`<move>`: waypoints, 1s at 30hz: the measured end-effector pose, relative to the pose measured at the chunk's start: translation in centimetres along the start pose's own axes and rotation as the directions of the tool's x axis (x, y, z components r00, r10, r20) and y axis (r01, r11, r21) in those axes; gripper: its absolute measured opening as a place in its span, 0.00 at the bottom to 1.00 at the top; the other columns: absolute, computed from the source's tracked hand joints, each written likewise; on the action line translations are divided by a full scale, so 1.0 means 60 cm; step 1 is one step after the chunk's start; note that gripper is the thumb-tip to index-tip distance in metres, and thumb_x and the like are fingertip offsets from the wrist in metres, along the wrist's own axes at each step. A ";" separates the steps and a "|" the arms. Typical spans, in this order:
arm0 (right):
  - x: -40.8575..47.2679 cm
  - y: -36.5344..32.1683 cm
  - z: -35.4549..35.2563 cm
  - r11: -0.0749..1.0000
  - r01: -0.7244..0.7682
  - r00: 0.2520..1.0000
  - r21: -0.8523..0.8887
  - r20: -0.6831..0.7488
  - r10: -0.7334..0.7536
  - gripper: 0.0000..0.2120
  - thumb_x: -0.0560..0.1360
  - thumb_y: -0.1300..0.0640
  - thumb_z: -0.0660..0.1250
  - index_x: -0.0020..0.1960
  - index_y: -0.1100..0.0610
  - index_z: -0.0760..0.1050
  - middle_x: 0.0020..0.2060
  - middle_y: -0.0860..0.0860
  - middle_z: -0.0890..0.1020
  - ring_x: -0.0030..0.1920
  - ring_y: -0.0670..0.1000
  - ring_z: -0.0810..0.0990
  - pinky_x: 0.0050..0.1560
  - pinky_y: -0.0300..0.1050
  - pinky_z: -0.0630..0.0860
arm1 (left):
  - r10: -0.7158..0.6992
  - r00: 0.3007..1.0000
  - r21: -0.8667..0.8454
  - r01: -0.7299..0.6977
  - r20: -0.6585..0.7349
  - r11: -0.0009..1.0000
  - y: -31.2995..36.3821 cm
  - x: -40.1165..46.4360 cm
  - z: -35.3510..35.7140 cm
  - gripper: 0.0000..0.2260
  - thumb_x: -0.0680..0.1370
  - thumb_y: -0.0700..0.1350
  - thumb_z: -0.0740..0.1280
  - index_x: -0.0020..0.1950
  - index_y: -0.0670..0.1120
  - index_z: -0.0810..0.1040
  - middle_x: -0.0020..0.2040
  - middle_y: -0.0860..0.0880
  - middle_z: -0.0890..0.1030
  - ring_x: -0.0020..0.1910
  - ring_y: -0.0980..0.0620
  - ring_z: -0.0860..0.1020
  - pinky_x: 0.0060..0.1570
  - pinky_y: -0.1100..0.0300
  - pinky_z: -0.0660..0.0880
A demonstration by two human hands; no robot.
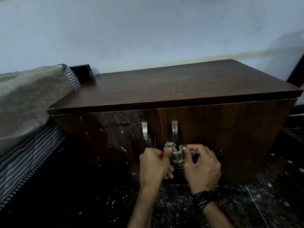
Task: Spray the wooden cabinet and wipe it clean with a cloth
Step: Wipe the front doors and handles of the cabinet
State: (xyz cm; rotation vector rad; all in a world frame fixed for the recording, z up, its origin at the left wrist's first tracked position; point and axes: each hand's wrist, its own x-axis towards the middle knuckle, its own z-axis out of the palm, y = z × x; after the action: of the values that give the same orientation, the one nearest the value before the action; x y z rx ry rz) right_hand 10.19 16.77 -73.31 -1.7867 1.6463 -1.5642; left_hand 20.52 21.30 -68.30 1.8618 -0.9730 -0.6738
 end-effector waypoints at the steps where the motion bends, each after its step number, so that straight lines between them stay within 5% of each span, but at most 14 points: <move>1: -0.004 0.010 0.002 0.998 -0.036 0.999 0.048 -0.012 0.037 0.04 0.71 0.56 0.75 0.41 0.49 0.80 0.36 0.44 0.78 0.36 0.47 0.75 0.37 0.40 0.68 | -0.037 0.999 -0.050 0.038 0.020 0.998 -0.009 0.000 0.012 0.21 0.81 0.51 0.66 0.33 0.40 0.81 0.21 0.48 0.79 0.17 0.56 0.75 0.19 0.64 0.69; 12: 0.026 0.081 -0.048 0.887 -0.274 0.894 0.372 -0.240 0.377 0.02 0.76 0.53 0.69 0.48 0.51 0.77 0.43 0.52 0.83 0.40 0.52 0.81 0.35 0.26 0.71 | -0.067 0.962 -0.514 0.200 0.265 0.834 0.004 -0.028 0.138 0.13 0.81 0.49 0.66 0.44 0.40 0.78 0.33 0.44 0.83 0.29 0.52 0.82 0.29 0.63 0.77; 14: 0.035 0.080 -0.060 0.907 -0.205 0.906 0.369 -0.278 0.318 0.03 0.76 0.53 0.69 0.48 0.51 0.77 0.44 0.52 0.82 0.41 0.52 0.81 0.38 0.30 0.74 | -0.025 0.963 -0.536 0.170 0.267 0.827 0.011 -0.033 0.151 0.13 0.82 0.49 0.64 0.49 0.40 0.80 0.35 0.44 0.84 0.31 0.52 0.83 0.32 0.62 0.79; 18: 0.030 0.103 -0.058 0.915 -0.205 0.938 0.347 -0.198 0.285 0.08 0.73 0.48 0.71 0.51 0.47 0.77 0.48 0.47 0.82 0.44 0.52 0.82 0.43 0.53 0.81 | -0.034 0.971 -0.476 0.147 0.238 0.867 -0.001 -0.021 0.181 0.12 0.82 0.52 0.64 0.52 0.48 0.84 0.43 0.46 0.87 0.41 0.47 0.86 0.46 0.50 0.84; 21: 0.017 0.132 -0.051 0.888 -0.345 0.901 0.305 -0.156 0.404 0.08 0.72 0.52 0.73 0.49 0.46 0.76 0.47 0.50 0.82 0.45 0.53 0.81 0.46 0.50 0.79 | -0.093 0.967 -0.354 0.175 0.236 0.919 -0.027 -0.017 0.208 0.15 0.76 0.60 0.65 0.51 0.52 0.84 0.45 0.52 0.87 0.46 0.52 0.85 0.51 0.46 0.83; 24: 0.008 0.145 -0.048 0.859 -0.431 0.866 0.277 -0.140 0.480 0.08 0.72 0.56 0.74 0.47 0.48 0.76 0.47 0.53 0.82 0.45 0.54 0.80 0.45 0.44 0.74 | -0.181 0.950 -0.349 0.264 0.253 0.899 -0.052 -0.018 0.232 0.11 0.79 0.53 0.66 0.50 0.50 0.85 0.43 0.51 0.87 0.43 0.51 0.86 0.49 0.46 0.83; 30: 0.043 0.118 -0.068 0.918 -0.236 0.911 0.320 -0.255 0.323 0.07 0.72 0.53 0.74 0.45 0.45 0.76 0.44 0.48 0.81 0.41 0.50 0.80 0.44 0.51 0.80 | -0.025 0.970 -0.482 0.142 0.240 0.865 -0.006 -0.019 0.219 0.11 0.82 0.51 0.65 0.50 0.48 0.84 0.40 0.46 0.87 0.39 0.49 0.86 0.46 0.49 0.84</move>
State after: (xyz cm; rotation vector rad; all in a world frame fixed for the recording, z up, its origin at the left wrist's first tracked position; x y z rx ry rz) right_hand 2.42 14.13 -75.77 -1.1502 1.6158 -1.8886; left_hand 9.97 16.25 -74.39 1.3924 -0.7656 -1.0980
